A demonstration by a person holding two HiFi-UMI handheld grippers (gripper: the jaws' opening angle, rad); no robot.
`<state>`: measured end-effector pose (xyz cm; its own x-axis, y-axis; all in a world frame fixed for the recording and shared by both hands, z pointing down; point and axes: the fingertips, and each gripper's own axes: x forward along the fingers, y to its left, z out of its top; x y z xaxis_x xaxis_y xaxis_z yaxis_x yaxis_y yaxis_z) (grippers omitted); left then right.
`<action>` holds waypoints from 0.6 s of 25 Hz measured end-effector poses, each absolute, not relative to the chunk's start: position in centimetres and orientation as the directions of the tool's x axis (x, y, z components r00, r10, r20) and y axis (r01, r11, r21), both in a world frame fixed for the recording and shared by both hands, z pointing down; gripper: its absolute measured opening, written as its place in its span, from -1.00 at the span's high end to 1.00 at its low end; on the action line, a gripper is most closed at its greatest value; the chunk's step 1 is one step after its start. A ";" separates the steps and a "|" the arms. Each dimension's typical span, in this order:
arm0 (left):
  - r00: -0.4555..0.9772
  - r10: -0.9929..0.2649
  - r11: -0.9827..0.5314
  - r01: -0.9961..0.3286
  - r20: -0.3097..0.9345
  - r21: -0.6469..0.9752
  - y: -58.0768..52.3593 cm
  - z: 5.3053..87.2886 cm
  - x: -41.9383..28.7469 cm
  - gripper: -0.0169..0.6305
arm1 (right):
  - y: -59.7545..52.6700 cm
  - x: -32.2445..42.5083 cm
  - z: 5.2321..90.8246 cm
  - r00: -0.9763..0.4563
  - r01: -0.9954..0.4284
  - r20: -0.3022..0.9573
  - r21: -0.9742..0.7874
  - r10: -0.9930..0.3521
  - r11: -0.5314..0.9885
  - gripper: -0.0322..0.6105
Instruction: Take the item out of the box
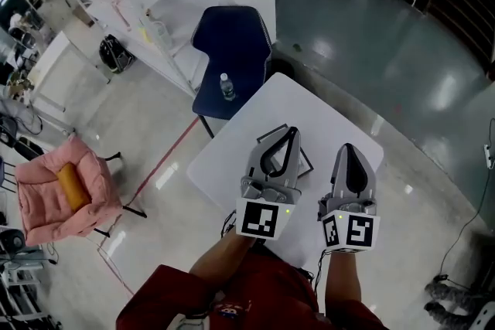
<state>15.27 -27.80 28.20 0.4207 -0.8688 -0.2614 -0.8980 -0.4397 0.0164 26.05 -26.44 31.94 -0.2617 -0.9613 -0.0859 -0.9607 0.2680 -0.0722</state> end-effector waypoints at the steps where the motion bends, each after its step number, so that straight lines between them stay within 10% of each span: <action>1: 0.421 -0.869 -0.440 -0.898 -0.260 0.018 -28.2 28.6 15.1 0.94 | -26.9 25.9 32.5 -0.267 -0.960 -0.075 -0.068 -0.961 0.272 0.90; 15: 0.413 -0.892 -0.426 -0.904 -0.182 0.038 -33.9 35.2 11.4 0.94 | -33.3 21.5 41.1 -0.342 -0.939 0.111 0.001 -0.933 0.344 0.90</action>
<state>11.40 -33.87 35.25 0.4130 -0.8923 -0.1824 -0.9038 -0.4262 0.0384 21.47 -33.28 41.10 -0.3421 -0.9331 0.1106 -0.9389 0.3443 0.0008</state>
